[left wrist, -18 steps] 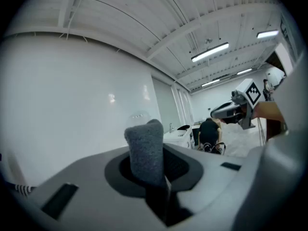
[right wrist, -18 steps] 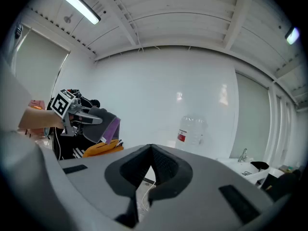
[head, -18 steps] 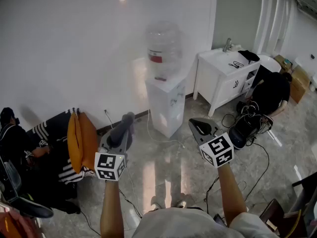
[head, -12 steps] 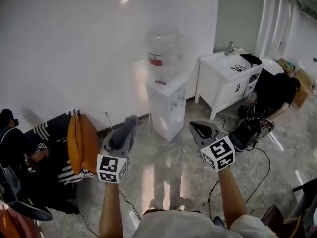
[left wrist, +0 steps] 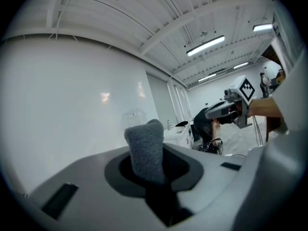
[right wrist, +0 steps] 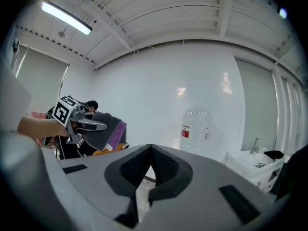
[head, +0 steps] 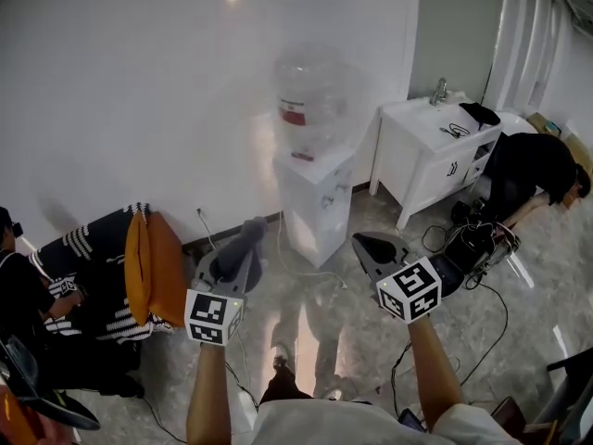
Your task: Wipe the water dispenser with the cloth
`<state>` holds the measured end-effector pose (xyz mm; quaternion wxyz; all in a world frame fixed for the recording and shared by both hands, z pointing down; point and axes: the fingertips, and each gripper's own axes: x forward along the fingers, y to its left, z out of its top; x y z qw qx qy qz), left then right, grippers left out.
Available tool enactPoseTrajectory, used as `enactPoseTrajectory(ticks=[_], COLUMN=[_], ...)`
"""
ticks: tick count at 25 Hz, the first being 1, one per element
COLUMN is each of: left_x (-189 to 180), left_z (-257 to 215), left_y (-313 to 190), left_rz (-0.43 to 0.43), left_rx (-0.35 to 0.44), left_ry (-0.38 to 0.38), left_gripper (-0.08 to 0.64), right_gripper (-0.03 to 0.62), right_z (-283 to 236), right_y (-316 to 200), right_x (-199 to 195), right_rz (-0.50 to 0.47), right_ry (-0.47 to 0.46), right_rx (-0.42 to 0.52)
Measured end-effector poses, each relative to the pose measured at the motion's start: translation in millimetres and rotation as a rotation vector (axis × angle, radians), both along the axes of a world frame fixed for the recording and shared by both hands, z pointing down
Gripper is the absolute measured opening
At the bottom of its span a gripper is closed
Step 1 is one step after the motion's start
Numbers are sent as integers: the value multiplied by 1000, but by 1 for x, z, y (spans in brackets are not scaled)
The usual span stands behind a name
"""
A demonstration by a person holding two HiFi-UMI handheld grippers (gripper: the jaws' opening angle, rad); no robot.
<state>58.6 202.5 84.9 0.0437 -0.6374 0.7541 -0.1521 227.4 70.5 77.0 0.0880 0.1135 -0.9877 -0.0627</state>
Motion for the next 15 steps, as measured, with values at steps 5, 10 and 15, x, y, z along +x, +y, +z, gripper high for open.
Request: enactPoseTrajectory(ticks=[5, 10, 15], left_x=[-41, -95, -155], left_z=[9, 11, 12], left_y=[-34, -74, -115], left_rz=[3, 13, 42], left_rx=[1, 2, -12], left_ry=[6, 10, 22], left_gripper=[75, 75, 75], right_gripper=[15, 15, 15], right_z=[10, 7, 2], right_y=[-28, -65, -100], right_x=[-39, -88, -141], right_rz=[-4, 14, 59], right_ry=[-3, -5, -15], right_rx=[2, 47, 27])
